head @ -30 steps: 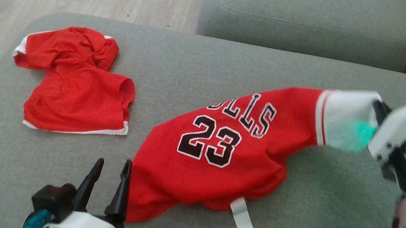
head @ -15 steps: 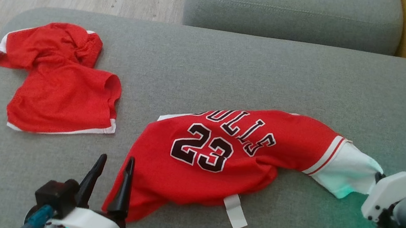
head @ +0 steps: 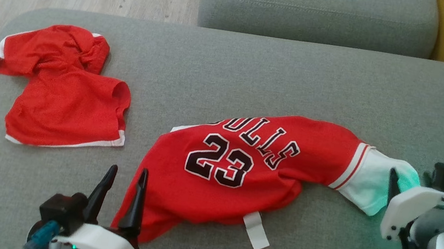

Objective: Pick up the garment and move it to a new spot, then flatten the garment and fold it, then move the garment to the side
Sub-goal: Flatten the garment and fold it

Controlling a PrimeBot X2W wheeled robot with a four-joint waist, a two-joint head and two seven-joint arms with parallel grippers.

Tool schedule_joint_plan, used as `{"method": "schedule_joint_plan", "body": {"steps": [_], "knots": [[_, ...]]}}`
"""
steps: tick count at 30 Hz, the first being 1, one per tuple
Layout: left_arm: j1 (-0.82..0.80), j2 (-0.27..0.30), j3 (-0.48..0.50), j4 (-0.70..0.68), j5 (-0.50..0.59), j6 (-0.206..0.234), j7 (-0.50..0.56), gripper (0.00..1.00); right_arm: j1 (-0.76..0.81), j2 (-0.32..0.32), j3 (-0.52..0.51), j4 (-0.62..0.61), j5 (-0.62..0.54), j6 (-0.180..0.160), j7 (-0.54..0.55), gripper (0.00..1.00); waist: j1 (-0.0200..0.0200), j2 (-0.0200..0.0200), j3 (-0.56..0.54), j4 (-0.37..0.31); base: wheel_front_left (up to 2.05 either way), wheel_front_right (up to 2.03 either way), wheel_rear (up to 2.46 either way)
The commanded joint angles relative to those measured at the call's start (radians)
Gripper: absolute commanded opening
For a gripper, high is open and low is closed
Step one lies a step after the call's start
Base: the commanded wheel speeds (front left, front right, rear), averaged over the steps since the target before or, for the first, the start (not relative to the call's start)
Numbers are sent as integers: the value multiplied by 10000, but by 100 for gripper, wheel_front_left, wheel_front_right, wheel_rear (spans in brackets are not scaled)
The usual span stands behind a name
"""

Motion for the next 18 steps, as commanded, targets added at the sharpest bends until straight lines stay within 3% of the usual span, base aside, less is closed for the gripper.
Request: {"method": "schedule_joint_plan", "body": {"steps": [1, 11, 18], "knots": [[-345, -45, 249, -323, 75, -28, -124, 100, -410, -152, 284, -578, -248, -7, -407, 100, 0, 0, -27, -5, 0, 0, 0], [-195, -45, 413, -374, 233, -83, -124, 100, 1105, 31, -73, -2802, -636, -7, -2623, 100, 0, 0, -124, -8, 0, 0, 0], [-80, -45, 550, -394, 318, -159, -124, 100, 2662, 46, 131, -3635, 133, -7, -4873, 100, 0, 0, -102, 14, 0, 0, 0]]}}
